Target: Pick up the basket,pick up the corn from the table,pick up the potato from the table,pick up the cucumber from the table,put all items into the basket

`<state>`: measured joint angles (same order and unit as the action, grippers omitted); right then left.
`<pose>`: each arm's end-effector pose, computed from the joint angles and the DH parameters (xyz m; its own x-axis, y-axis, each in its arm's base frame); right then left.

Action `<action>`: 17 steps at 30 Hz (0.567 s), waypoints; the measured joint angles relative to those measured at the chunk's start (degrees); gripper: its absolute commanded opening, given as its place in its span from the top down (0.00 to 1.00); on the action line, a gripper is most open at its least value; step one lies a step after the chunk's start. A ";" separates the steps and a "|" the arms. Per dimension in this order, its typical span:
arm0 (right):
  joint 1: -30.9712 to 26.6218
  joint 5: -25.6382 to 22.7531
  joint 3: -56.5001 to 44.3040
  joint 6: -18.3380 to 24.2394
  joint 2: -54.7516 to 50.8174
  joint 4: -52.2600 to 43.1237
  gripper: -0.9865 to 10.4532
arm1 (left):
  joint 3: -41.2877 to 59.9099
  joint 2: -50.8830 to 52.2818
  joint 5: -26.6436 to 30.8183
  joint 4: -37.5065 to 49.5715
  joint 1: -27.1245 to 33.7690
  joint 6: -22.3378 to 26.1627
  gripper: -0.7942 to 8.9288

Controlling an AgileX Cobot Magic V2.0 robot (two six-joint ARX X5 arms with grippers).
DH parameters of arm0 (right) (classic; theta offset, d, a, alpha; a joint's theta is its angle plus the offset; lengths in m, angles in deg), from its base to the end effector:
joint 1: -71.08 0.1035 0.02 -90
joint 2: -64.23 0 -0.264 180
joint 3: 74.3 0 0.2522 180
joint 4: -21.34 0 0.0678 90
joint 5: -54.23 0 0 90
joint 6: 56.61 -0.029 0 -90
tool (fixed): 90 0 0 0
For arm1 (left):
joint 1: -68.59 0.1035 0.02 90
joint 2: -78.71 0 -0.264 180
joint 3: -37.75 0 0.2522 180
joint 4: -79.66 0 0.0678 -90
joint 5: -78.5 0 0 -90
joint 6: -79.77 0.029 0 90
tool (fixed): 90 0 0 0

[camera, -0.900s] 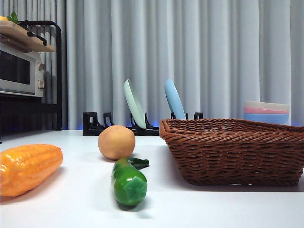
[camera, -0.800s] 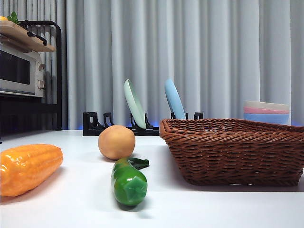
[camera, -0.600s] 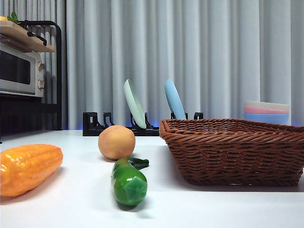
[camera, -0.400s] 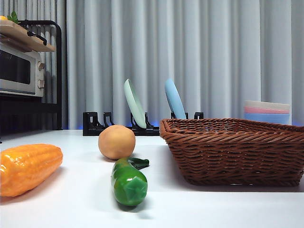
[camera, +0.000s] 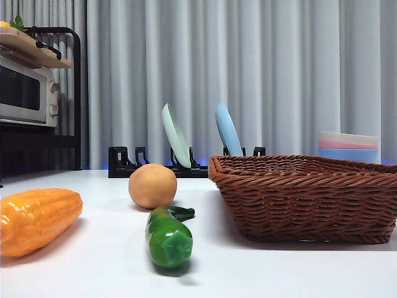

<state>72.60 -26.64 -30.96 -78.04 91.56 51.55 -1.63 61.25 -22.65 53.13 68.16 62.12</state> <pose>0.1212 0.0078 0.2706 0.9526 0.1840 -0.2422 -0.0779 0.9173 0.3904 0.0980 -0.0063 0.2691 0.9765 -0.2007 -0.0789 0.1663 0.9337 -0.3170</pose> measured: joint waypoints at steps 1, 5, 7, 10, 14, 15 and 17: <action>0.00 1.33 2.19 0.92 2.38 1.07 0.92 | -1.86 -1.90 -0.42 -0.79 0.00 0.02 0.92; 0.00 7.80 11.54 5.46 12.94 7.89 0.92 | -9.92 -11.04 -5.46 -5.95 0.00 1.55 0.92; 0.00 10.21 15.47 8.35 17.99 12.02 0.92 | -13.40 -15.37 -8.87 -9.16 0.00 2.34 0.92; 0.00 11.82 20.35 13.25 25.07 19.10 0.91 | -17.99 -21.90 -14.60 -14.23 0.00 3.15 0.92; 0.00 11.89 22.99 18.34 32.65 24.61 0.75 | -21.11 -29.51 -21.62 -18.14 0.00 4.57 0.86; 0.00 11.91 22.99 19.02 34.18 24.85 0.66 | -21.29 -30.88 -22.77 -18.62 0.00 4.90 0.78; 0.00 11.89 22.99 19.80 36.48 24.96 0.55 | -21.31 -32.68 -23.89 -18.73 -0.13 5.33 0.60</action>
<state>72.60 -14.75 -7.96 -58.24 128.04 76.51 -22.95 28.58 -46.54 34.40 68.03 67.46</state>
